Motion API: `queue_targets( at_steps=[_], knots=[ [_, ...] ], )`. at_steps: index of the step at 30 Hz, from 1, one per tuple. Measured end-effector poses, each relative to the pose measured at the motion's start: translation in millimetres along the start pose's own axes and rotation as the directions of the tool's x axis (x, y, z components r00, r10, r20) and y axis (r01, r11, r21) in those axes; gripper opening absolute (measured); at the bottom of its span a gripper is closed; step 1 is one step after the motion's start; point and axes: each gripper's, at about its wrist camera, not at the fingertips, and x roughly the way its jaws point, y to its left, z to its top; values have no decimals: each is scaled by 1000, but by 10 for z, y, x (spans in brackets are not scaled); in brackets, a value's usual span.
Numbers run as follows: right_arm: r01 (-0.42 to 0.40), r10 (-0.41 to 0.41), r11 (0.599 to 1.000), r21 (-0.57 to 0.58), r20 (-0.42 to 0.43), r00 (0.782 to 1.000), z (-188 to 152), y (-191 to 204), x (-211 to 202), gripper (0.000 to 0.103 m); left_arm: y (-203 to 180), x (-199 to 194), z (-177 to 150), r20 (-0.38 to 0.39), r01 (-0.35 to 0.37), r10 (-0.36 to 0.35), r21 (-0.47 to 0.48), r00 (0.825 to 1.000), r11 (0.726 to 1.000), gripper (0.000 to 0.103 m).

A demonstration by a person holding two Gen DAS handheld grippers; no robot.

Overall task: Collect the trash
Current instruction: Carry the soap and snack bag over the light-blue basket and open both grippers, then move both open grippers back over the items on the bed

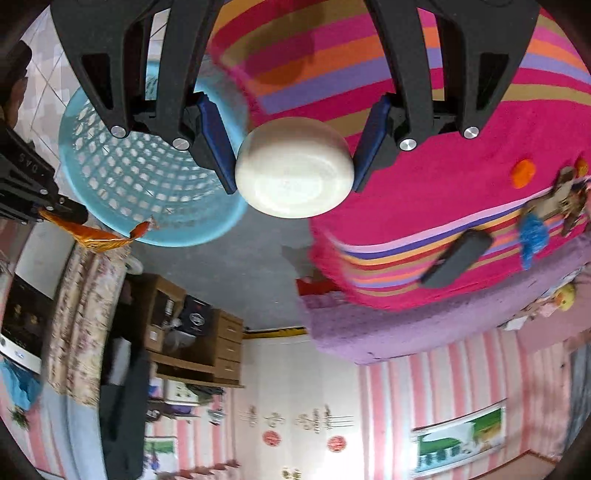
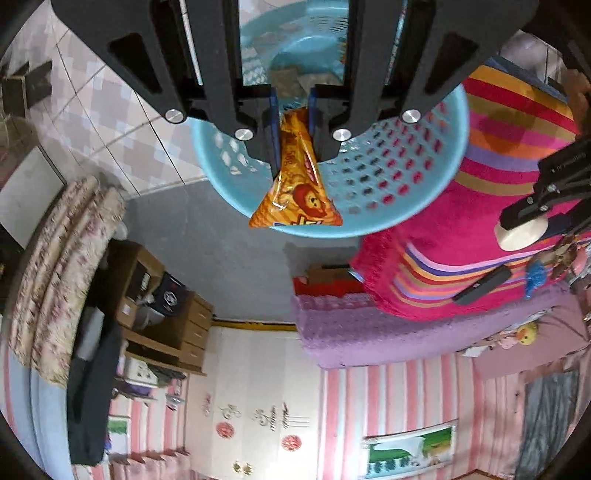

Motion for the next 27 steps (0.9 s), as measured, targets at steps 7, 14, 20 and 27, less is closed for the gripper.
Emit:
queue_targets(
  at_steps=[7, 14, 20, 27],
  knots=[
    [15, -14, 999, 53, -18, 1000, -75, -183, 134, 11, -477, 298, 147, -28, 88, -87, 26, 996, 996, 66],
    [15, -14, 997, 76, -14, 1000, -113, -258, 145, 11, -395, 436, 186, -42, 70, -69, 37, 997, 997, 92],
    [3, -1, 997, 73, -16, 1000, -118, -198, 170, 11, 102, 381, 171, -34, 2, -3, -24, 999, 1000, 94],
    [42, -37, 995, 95, -50, 998, -112, -26, 339, 93, 458, 151, 159, -12, -36, 35, -51, 999, 998, 97]
  ],
)
